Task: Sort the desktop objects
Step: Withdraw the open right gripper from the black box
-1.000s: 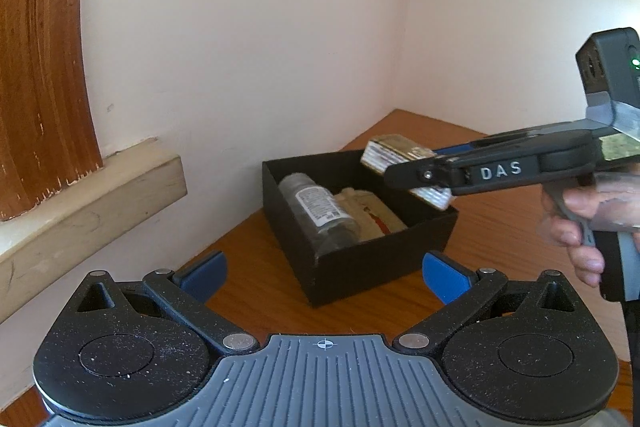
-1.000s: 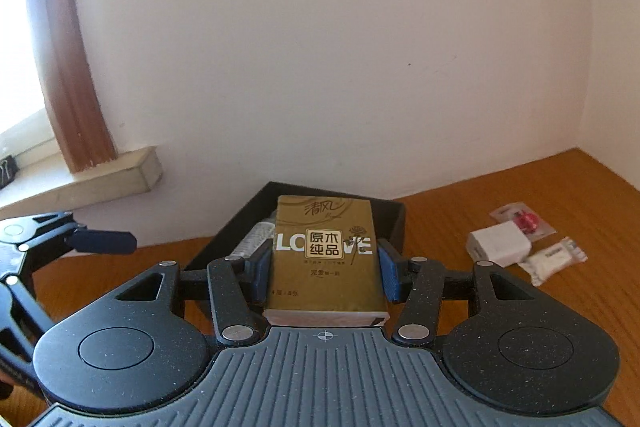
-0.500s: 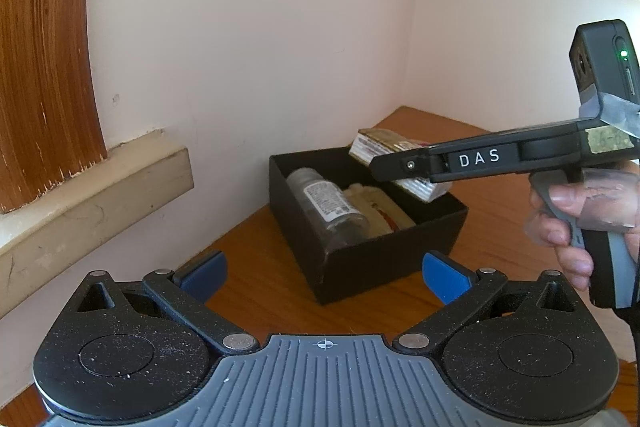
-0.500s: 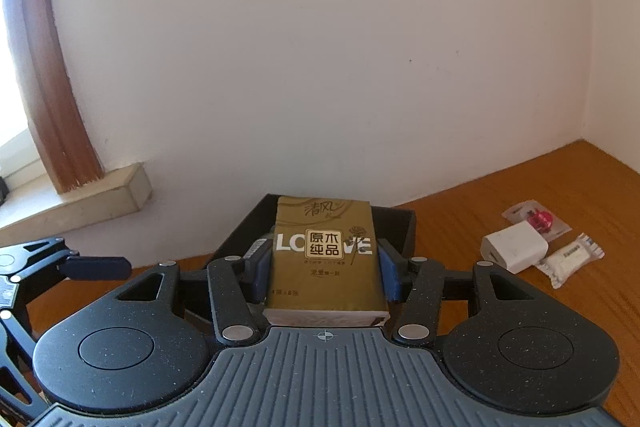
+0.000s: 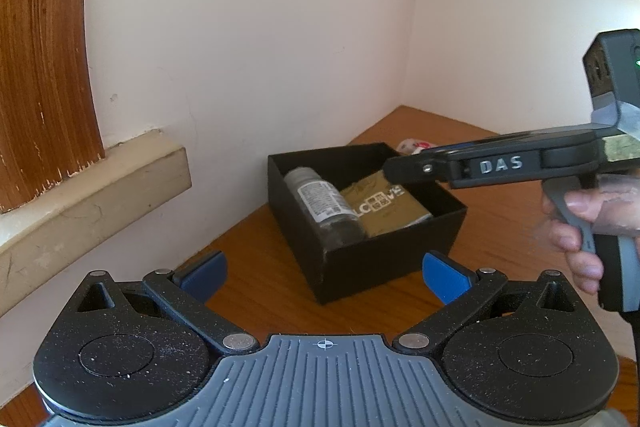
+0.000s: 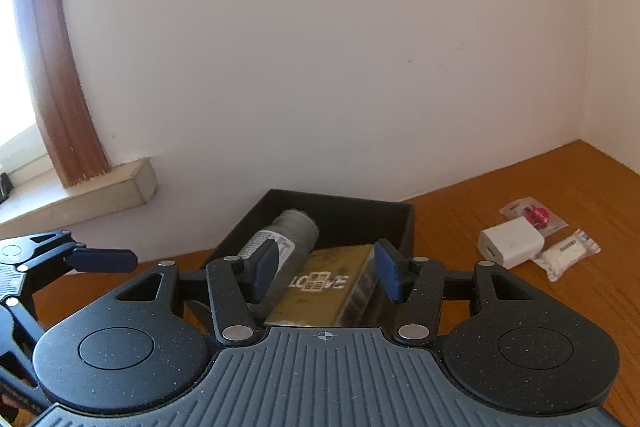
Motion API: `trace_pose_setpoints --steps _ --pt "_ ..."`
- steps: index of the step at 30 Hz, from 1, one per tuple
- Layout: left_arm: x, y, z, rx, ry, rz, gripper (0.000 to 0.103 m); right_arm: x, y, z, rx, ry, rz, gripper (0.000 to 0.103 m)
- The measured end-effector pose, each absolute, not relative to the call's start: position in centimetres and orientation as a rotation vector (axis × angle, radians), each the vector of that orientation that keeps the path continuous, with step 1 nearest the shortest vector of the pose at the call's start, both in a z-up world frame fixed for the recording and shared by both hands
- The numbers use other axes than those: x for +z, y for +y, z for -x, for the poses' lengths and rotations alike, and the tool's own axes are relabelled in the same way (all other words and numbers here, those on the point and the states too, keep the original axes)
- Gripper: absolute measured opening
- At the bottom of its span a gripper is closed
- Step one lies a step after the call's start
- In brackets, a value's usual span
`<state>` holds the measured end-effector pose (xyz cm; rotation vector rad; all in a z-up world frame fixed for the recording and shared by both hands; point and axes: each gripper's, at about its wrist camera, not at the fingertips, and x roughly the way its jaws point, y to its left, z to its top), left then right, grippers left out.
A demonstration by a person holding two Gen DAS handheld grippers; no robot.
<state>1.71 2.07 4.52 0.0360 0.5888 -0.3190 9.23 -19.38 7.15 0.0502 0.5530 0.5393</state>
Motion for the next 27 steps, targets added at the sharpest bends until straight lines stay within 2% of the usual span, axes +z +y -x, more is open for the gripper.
trace_pose_setpoints --steps 7,9,15,18,27 --pt "4.4 1.7 -1.5 -0.322 0.586 -0.041 0.103 7.1 -22.5 -8.3 0.508 0.517 -0.056 0.068" --pt "4.4 1.6 -1.6 -0.324 0.587 -0.042 0.103 7.0 -23.5 -8.0 0.493 0.513 -0.062 0.079" --pt "4.2 1.2 -1.5 -0.326 0.590 -0.048 0.103 6.2 -26.4 -7.4 0.441 0.511 -0.062 0.098" --pt "4.1 1.2 -1.7 -0.327 0.591 -0.050 0.103 5.5 -27.5 -7.1 0.420 0.515 -0.070 0.103" --pt "4.0 1.1 -1.7 -0.323 0.586 -0.046 0.103 3.7 -30.6 -6.1 0.396 0.475 -0.077 0.103"
